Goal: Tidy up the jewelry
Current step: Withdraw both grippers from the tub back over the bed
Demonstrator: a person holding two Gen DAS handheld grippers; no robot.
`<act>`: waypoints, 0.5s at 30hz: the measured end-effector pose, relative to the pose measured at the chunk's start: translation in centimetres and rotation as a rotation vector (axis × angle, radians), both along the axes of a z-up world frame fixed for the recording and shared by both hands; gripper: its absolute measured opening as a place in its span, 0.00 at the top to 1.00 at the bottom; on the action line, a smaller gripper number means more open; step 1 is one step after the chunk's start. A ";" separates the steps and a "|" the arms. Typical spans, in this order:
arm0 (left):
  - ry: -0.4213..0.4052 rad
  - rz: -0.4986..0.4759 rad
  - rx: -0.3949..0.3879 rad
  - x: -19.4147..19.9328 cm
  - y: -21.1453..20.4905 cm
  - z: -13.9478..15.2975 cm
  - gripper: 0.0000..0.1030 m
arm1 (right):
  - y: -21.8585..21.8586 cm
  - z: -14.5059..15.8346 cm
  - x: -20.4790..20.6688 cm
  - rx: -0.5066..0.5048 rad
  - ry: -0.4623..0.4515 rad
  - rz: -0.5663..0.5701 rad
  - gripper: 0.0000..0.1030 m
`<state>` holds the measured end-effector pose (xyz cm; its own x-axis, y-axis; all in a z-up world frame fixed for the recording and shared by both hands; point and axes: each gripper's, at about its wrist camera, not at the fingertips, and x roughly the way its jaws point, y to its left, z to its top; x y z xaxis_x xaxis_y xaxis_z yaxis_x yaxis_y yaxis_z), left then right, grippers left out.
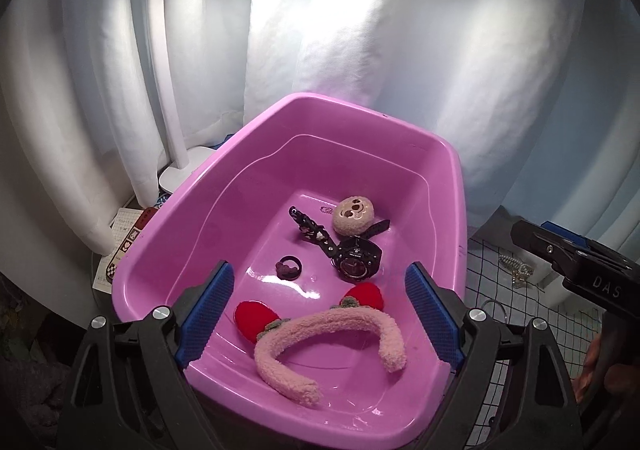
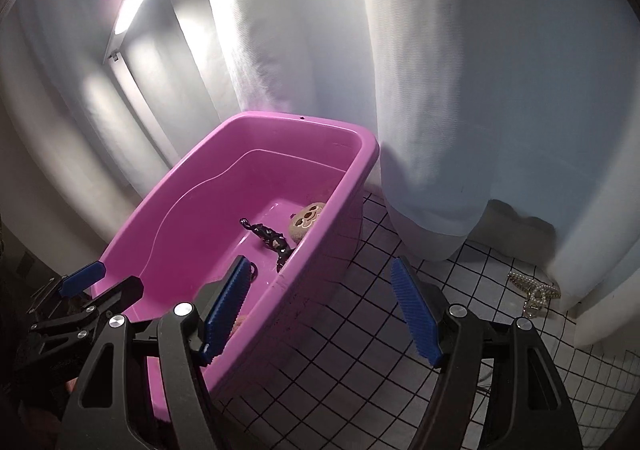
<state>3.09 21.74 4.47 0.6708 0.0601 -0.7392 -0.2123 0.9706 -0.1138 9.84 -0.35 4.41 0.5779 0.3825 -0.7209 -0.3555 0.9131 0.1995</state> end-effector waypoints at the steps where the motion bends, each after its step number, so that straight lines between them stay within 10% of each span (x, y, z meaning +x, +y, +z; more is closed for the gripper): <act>1: -0.010 -0.019 -0.002 0.0 -0.7 0.2 0.14 | -1.4 0.0 -0.5 0.008 -0.005 -0.026 0.32; 15: -0.041 -0.281 -0.054 0.2 -12.4 0.5 0.13 | -19.5 -3.1 -6.3 0.007 0.039 -0.354 0.32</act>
